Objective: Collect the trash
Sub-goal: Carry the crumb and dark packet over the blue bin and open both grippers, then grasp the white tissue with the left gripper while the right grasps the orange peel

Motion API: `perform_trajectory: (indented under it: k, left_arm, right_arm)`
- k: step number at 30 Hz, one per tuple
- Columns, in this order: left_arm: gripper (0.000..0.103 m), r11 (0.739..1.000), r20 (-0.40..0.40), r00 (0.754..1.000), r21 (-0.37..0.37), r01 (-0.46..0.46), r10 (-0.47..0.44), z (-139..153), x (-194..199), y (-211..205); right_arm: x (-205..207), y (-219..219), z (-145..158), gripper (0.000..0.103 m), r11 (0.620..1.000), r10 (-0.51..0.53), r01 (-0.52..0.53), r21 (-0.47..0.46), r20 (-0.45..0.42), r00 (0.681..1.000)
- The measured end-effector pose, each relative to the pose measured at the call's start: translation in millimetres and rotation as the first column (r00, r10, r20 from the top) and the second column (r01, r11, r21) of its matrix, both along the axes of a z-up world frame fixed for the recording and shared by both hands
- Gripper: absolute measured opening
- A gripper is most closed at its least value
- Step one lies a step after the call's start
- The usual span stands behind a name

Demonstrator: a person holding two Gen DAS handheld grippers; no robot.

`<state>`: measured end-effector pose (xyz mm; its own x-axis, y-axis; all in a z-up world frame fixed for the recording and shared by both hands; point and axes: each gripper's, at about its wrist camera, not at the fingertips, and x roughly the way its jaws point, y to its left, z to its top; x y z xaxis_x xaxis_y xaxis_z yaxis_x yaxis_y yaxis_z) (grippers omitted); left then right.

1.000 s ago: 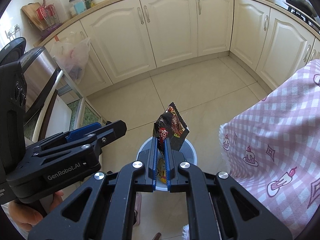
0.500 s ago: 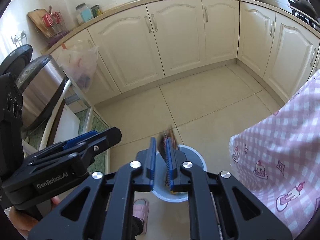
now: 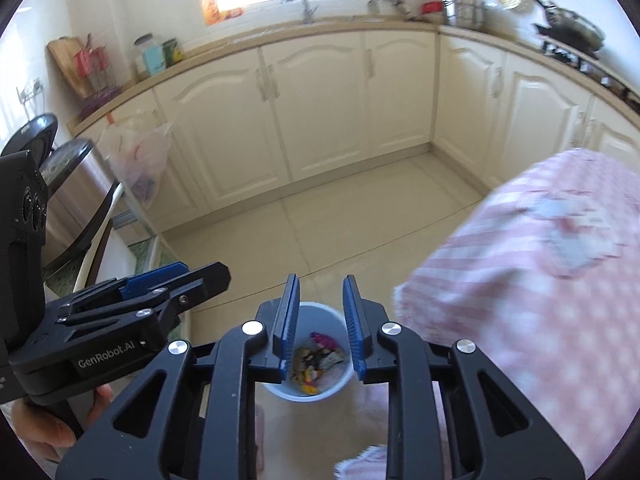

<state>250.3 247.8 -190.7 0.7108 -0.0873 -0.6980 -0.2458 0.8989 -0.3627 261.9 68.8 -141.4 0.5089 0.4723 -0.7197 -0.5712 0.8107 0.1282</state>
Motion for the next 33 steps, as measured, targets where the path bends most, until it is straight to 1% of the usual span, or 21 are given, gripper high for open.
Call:
perform_trajectory:
  k: [4, 6, 8, 10, 12, 14, 15, 17, 18, 19, 21, 24, 27, 33]
  left_arm:
    - [0.057, 0.994, 0.046, 0.994, 0.033, 0.099, -0.101, 28.8, 7.5, -50.4]
    - [0.057, 0.985, 0.064, 0.984, 0.047, 0.164, -0.167, 41.0, 15.0, -80.1]
    - [0.057, 0.978, 0.071, 0.976, 0.060, 0.202, -0.206, 50.6, 22.0, -105.8]
    - [0.057, 0.964, 0.090, 0.961, 0.082, 0.255, -0.262, 62.8, 29.5, -137.5]
    - [0.057, 0.944, 0.111, 0.939, 0.099, 0.316, -0.326, 73.9, 38.4, -170.7]
    - [0.059, 0.925, 0.119, 0.920, 0.119, 0.360, -0.373, 80.6, 47.9, -200.9]
    - [0.062, 0.912, 0.120, 0.908, 0.137, 0.386, -0.402, 82.7, 52.9, -218.1]
    - [0.062, 0.884, 0.118, 0.882, 0.166, 0.436, -0.457, 84.3, 62.4, -247.4]
    - [0.062, 0.863, 0.108, 0.864, 0.188, 0.469, -0.492, 83.7, 70.2, -265.9]
    - [0.062, 0.850, 0.100, 0.853, 0.203, 0.486, -0.512, 82.7, 78.0, -278.0]
    - [0.062, 0.829, 0.090, 0.838, 0.241, 0.505, -0.537, 79.4, 89.9, -300.4]
    - [0.062, 0.791, 0.061, 0.823, 0.325, 0.519, -0.565, 72.4, 109.9, -329.4]
    - [0.062, 0.768, 0.039, 0.820, 0.380, 0.516, -0.571, 65.9, 126.1, -341.0]
    - [0.062, 0.755, 0.014, 0.824, 0.408, 0.513, -0.567, 58.5, 157.3, -347.8]
  right_arm:
    - [-3.3, -53.8, 25.8, 0.025, 0.997, -0.072, 0.071, 0.025, 0.042, 0.996]
    - [-5.1, -82.7, 37.3, 0.028, 0.993, -0.114, 0.112, 0.044, 0.062, 0.991]
    - [-7.1, -109.3, 47.4, 0.030, 0.987, -0.157, 0.153, 0.048, 0.084, 0.984]
    - [-8.5, -143.6, 58.7, 0.032, 0.977, -0.211, 0.205, 0.062, 0.110, 0.971]
    - [-10.3, -169.9, 65.3, 0.033, 0.967, -0.253, 0.246, 0.070, 0.129, 0.959]
    - [-11.1, -206.5, 72.3, 0.037, 0.951, -0.309, 0.301, 0.075, 0.149, 0.939]
    - [-10.2, -222.6, 74.7, 0.038, 0.942, -0.335, 0.326, 0.076, 0.157, 0.929]
    - [-6.5, -246.4, 75.6, 0.040, 0.927, -0.376, 0.370, 0.068, 0.168, 0.911]
    - [-2.8, -261.7, 74.6, 0.041, 0.915, -0.404, 0.400, 0.062, 0.170, 0.899]
    - [0.6, -270.9, 73.5, 0.042, 0.908, -0.419, 0.416, 0.057, 0.168, 0.892]
    - [8.5, -293.2, 69.0, 0.042, 0.891, -0.453, 0.452, 0.044, 0.164, 0.876]
    - [20.4, -312.6, 62.3, 0.043, 0.880, -0.473, 0.474, 0.030, 0.154, 0.868]
    - [32.2, -325.2, 52.8, 0.047, 0.876, -0.479, 0.481, 0.018, 0.138, 0.867]
    - [47.3, -325.8, 40.1, 0.052, 0.887, -0.459, 0.462, -0.002, 0.097, 0.883]
